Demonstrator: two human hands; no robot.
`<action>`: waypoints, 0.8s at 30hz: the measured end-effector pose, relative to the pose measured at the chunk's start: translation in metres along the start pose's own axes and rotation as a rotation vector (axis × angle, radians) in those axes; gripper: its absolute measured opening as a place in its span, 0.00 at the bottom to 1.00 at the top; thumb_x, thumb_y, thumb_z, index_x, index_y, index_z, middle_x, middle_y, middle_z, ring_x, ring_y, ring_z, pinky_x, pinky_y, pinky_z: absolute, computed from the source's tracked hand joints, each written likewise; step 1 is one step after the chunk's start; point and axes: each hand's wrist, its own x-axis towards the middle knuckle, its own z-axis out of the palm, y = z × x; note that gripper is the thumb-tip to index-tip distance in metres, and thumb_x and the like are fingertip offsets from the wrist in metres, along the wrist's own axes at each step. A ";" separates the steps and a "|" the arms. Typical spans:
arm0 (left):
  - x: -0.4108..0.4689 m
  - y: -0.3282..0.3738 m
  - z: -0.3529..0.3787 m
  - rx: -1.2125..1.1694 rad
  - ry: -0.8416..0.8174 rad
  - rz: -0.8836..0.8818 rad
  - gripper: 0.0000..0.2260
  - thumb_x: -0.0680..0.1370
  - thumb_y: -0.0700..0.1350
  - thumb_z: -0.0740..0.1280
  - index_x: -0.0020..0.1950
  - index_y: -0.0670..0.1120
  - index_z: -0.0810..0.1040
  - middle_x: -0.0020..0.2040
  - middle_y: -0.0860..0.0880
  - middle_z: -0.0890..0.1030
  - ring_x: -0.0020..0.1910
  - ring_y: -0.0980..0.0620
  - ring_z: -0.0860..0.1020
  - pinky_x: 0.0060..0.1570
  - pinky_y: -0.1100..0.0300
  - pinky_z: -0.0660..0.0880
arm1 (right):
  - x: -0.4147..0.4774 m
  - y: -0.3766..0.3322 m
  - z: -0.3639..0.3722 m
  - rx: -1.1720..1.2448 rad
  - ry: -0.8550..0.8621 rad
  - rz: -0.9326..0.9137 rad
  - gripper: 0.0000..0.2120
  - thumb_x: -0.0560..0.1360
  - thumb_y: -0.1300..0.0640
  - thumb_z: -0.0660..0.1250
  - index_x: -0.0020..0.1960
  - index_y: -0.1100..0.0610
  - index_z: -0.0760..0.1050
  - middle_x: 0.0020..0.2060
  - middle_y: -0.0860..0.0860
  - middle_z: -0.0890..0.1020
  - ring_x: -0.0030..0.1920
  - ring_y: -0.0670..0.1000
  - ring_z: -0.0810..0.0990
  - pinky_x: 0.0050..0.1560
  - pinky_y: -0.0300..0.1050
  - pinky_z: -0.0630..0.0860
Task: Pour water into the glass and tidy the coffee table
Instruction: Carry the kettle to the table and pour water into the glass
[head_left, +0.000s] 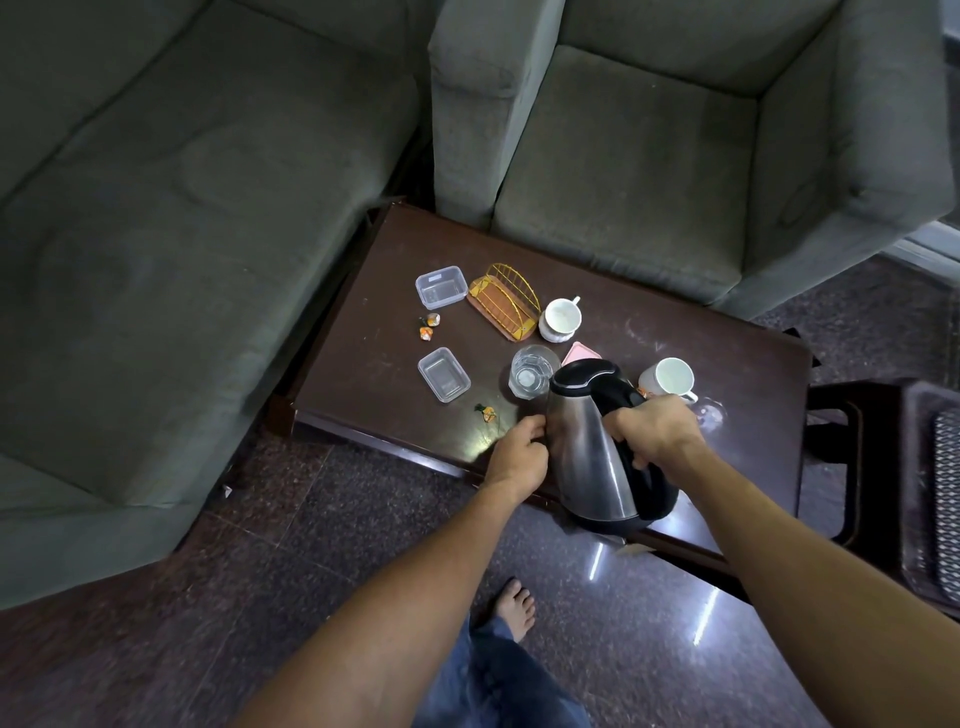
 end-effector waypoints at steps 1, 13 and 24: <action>0.001 0.000 0.000 0.001 0.002 -0.002 0.25 0.77 0.35 0.56 0.70 0.50 0.76 0.67 0.51 0.80 0.65 0.48 0.78 0.69 0.46 0.74 | 0.000 0.000 0.000 0.004 0.000 -0.001 0.08 0.65 0.58 0.68 0.39 0.63 0.79 0.23 0.55 0.79 0.20 0.53 0.76 0.25 0.37 0.71; 0.004 0.000 -0.002 -0.014 -0.010 -0.016 0.26 0.75 0.37 0.56 0.71 0.51 0.75 0.66 0.53 0.80 0.65 0.49 0.78 0.70 0.46 0.73 | 0.005 -0.001 0.001 0.022 0.003 -0.009 0.08 0.63 0.58 0.69 0.38 0.63 0.79 0.21 0.54 0.78 0.21 0.55 0.77 0.29 0.42 0.75; 0.008 0.001 0.000 -0.048 -0.020 -0.012 0.26 0.76 0.33 0.55 0.71 0.49 0.75 0.60 0.56 0.79 0.65 0.49 0.78 0.71 0.45 0.72 | 0.006 -0.003 0.001 0.013 0.003 -0.018 0.05 0.64 0.59 0.67 0.35 0.62 0.77 0.20 0.56 0.77 0.21 0.55 0.76 0.29 0.41 0.73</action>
